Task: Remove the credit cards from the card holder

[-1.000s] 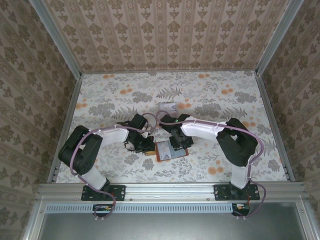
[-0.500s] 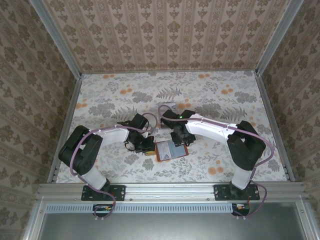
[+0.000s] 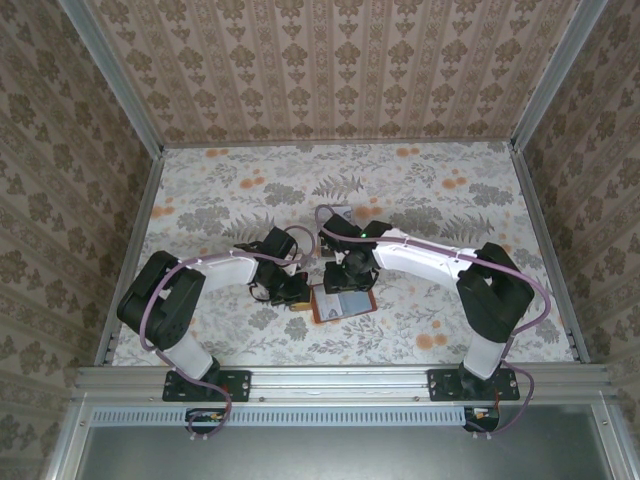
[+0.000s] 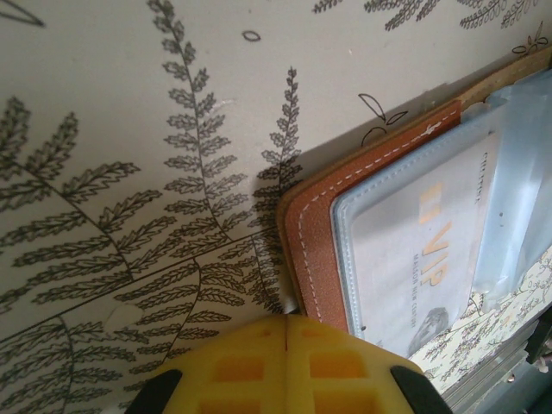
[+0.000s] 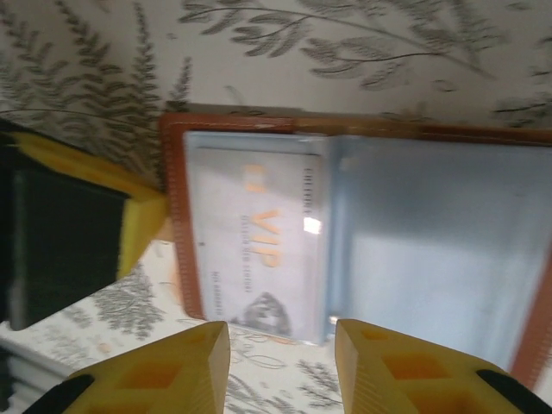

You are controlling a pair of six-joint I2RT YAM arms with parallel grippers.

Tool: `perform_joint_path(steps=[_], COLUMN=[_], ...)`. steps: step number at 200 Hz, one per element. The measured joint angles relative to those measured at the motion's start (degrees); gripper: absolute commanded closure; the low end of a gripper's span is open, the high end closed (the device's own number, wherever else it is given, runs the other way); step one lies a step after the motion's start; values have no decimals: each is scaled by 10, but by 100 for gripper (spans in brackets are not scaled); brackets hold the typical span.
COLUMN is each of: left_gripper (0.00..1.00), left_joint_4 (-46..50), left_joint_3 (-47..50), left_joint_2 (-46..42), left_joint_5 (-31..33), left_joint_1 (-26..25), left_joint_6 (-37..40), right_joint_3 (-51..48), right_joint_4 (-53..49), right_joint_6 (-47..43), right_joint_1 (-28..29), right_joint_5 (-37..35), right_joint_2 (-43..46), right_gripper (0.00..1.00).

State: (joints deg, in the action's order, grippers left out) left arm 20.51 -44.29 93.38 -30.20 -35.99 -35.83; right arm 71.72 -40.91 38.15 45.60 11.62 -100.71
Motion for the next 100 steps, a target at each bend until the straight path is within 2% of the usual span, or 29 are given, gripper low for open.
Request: perform_joint_path(steps=[59, 100], left_gripper=[100, 100], left_joint_4=[-7, -7], left_joint_3=[4, 4], left_joint_2=[0, 0], left_joint_5=[-3, -3], left_joint_1=[0, 0], left_joint_6=[-2, -2], right_joint_3=[-29, -37], right_joint_4=[70, 91], right_joint_6=[28, 30], right_joint_1=[-10, -15], right_joint_5=[80, 99], right_joint_2=[-13, -37], right_gripper=[75, 76])
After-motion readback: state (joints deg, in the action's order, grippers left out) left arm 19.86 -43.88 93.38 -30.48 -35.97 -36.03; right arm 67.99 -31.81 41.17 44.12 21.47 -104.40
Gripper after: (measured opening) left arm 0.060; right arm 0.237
